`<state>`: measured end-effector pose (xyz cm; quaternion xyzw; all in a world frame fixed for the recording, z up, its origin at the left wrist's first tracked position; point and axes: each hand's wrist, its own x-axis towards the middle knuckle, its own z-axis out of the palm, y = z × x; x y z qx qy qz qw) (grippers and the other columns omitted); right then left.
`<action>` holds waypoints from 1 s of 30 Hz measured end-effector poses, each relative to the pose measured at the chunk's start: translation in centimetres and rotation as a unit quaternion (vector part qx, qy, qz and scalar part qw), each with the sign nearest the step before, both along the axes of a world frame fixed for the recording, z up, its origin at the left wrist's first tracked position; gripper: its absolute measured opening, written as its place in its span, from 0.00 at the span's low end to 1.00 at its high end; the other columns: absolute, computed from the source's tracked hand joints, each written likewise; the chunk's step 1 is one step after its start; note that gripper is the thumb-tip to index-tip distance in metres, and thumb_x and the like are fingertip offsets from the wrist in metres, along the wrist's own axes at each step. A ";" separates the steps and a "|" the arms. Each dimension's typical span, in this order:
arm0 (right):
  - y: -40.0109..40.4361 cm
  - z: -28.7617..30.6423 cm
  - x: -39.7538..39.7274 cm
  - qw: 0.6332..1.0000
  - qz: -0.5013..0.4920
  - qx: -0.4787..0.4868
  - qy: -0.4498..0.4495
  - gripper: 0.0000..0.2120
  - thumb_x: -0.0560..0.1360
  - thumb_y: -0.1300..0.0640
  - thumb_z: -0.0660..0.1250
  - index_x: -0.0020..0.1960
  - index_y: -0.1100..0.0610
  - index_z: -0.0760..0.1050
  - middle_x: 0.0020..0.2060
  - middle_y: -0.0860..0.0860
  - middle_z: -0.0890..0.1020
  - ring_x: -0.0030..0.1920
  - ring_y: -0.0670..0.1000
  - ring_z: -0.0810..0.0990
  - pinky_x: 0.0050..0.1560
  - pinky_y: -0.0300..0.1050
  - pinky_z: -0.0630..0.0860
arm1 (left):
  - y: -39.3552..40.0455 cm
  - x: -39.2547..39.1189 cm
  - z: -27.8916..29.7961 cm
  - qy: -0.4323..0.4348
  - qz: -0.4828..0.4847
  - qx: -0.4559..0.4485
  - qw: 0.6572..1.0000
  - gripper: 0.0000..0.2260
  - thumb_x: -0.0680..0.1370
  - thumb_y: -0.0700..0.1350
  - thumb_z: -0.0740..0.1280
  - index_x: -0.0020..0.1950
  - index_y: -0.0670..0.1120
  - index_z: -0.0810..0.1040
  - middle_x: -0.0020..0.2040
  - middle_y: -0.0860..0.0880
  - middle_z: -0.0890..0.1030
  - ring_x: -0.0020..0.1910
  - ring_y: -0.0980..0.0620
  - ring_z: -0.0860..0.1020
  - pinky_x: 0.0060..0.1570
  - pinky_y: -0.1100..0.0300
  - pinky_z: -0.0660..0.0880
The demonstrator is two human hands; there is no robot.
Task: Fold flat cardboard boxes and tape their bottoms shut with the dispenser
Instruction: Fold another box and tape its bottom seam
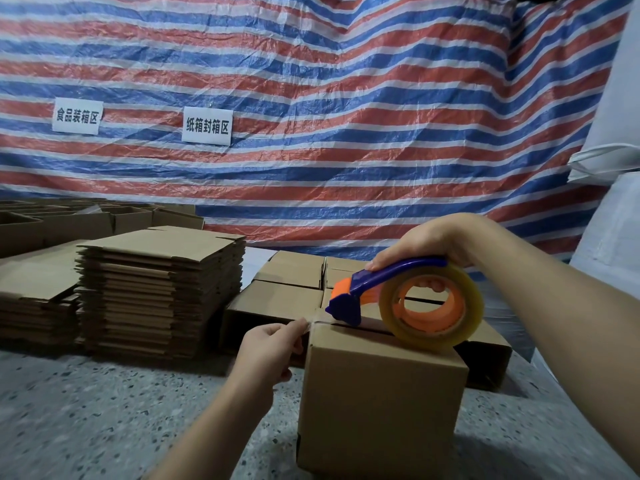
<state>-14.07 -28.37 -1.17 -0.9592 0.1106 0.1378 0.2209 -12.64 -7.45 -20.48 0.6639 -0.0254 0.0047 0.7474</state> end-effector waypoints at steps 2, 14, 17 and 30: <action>0.0 0.0 -0.1 1.000 -0.001 0.004 -0.001 0.26 0.71 0.36 0.73 0.57 0.56 0.80 0.37 0.52 0.85 0.29 0.46 0.80 0.28 0.39 0.76 | -0.1 -0.2 -0.3 -0.004 -0.005 0.011 1.000 0.17 0.77 0.51 0.71 0.32 0.44 0.76 0.27 0.50 0.73 0.24 0.54 0.68 0.25 0.61 0.65; -0.1 -0.3 -0.5 1.000 0.016 0.018 -0.009 0.21 0.73 0.37 0.71 0.56 0.52 0.80 0.36 0.52 0.84 0.30 0.46 0.79 0.30 0.39 0.75 | -0.8 -0.7 -1.0 0.003 -0.044 0.010 0.999 0.18 0.79 0.56 0.67 0.34 0.46 0.74 0.24 0.54 0.73 0.23 0.58 0.68 0.29 0.61 0.63; -0.2 -0.4 -0.4 1.000 0.015 0.017 -0.014 0.23 0.72 0.37 0.71 0.57 0.54 0.80 0.37 0.52 0.85 0.31 0.46 0.80 0.30 0.40 0.76 | -0.8 -0.7 -1.2 0.001 -0.045 0.007 0.999 0.18 0.78 0.58 0.67 0.37 0.45 0.76 0.25 0.54 0.74 0.26 0.55 0.66 0.29 0.60 0.62; -0.3 -0.4 -0.2 1.000 0.006 0.019 -0.008 0.27 0.72 0.37 0.72 0.59 0.57 0.79 0.39 0.52 0.84 0.32 0.47 0.79 0.31 0.39 0.75 | -1.4 -0.2 -1.8 0.101 -0.012 -0.001 0.995 0.25 0.72 0.68 0.67 0.32 0.47 0.79 0.23 0.54 0.74 0.29 0.53 0.65 0.30 0.59 0.62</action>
